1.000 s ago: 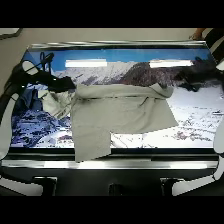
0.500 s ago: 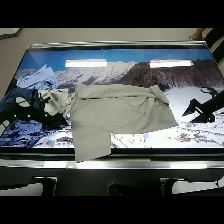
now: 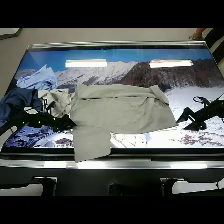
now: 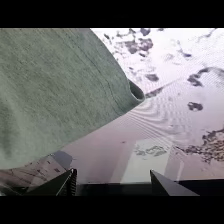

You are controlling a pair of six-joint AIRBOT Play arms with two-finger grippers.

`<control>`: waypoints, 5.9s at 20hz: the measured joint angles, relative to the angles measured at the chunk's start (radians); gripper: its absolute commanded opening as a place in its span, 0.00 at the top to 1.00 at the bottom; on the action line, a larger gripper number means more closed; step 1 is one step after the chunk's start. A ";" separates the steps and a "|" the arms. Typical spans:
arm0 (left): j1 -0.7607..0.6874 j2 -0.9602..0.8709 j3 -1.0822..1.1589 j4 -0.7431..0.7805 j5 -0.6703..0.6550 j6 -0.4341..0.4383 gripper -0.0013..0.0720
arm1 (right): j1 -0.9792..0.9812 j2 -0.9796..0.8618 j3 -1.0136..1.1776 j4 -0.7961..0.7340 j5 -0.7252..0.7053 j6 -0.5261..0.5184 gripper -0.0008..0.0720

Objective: Fold the shirts.

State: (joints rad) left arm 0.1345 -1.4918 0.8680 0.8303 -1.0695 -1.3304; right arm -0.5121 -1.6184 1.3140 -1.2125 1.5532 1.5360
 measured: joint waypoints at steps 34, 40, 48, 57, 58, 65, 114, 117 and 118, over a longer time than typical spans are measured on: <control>-0.017 0.678 1.175 0.121 0.121 -0.086 0.94 | 0.103 0.892 0.711 -0.286 -0.495 0.078 0.93; -0.018 0.621 1.177 0.159 0.077 -0.109 0.94 | 0.103 0.826 0.716 -0.310 -0.376 0.129 0.94; -0.044 0.285 0.780 0.173 -0.041 -0.102 0.94 | 0.145 0.361 0.533 -0.281 -0.065 0.061 0.94; -0.118 -0.178 0.678 0.120 0.167 -0.053 0.93 | 0.241 -0.066 0.400 -0.289 -0.473 0.171 0.93; -0.122 -0.197 0.695 0.115 0.191 -0.049 0.93 | 0.243 -0.076 0.401 -0.285 -0.521 0.186 0.93; -0.118 -0.227 0.768 0.218 -0.077 -0.015 0.93 | 0.246 -0.061 0.392 -0.328 -0.312 0.132 0.93; -0.032 0.262 -0.337 0.077 -0.152 0.183 0.93 | 0.078 0.199 -0.422 -0.298 -0.175 -0.012 0.93; -0.030 0.332 -0.296 0.071 -0.165 0.193 0.94 | 0.079 0.224 -0.410 -0.287 -0.199 -0.015 0.94; -0.030 0.362 -0.270 0.071 -0.167 0.192 0.94 | 0.080 0.243 -0.396 -0.286 -0.185 -0.019 0.94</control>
State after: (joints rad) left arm 0.1043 -1.1297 0.5983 0.9016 -1.2366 -1.1385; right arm -0.4320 -1.3750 0.9184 -1.4982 1.3678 1.5173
